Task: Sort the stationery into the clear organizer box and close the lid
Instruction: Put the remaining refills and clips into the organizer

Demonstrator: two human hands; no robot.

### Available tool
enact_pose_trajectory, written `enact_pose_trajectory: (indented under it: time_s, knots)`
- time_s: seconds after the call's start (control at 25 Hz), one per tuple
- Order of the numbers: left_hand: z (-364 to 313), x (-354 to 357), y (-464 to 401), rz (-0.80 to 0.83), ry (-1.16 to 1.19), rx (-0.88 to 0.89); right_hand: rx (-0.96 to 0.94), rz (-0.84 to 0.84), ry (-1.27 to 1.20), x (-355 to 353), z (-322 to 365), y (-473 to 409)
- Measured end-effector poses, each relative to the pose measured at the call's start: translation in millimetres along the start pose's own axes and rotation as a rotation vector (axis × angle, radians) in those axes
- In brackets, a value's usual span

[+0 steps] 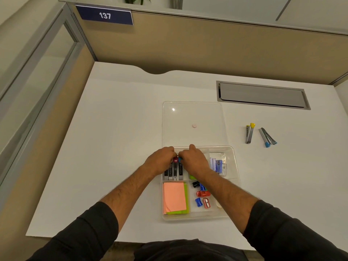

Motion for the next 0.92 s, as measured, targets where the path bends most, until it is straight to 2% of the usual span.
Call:
enact_pose_trajectory:
  time_s: [0.28,0.76,0.92]
  knots:
    - [-1.0,-3.2,-0.6,-0.022,-0.002,-0.024,-0.117,0.018,0.166,8.0,1.8,5.1]
    - [-2.3,-3.0,0.9,-0.009,-0.019,-0.047,-0.129,0.072,0.156,8.6,7.2,2.4]
    - [-2.2,-2.8,2.3,-0.008,-0.008,-0.039,-0.079,0.078,0.071,16.2,1.8,2.0]
Point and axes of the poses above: each hand's wrist, its own y-axis away from the middle knuckle, its own x-axis out of the palm, z = x × y, the point moved 8 cm from there along -y, towards the middle knuckle, and after that the axes turned 4 degrees about -z, right-handed, at the moved point
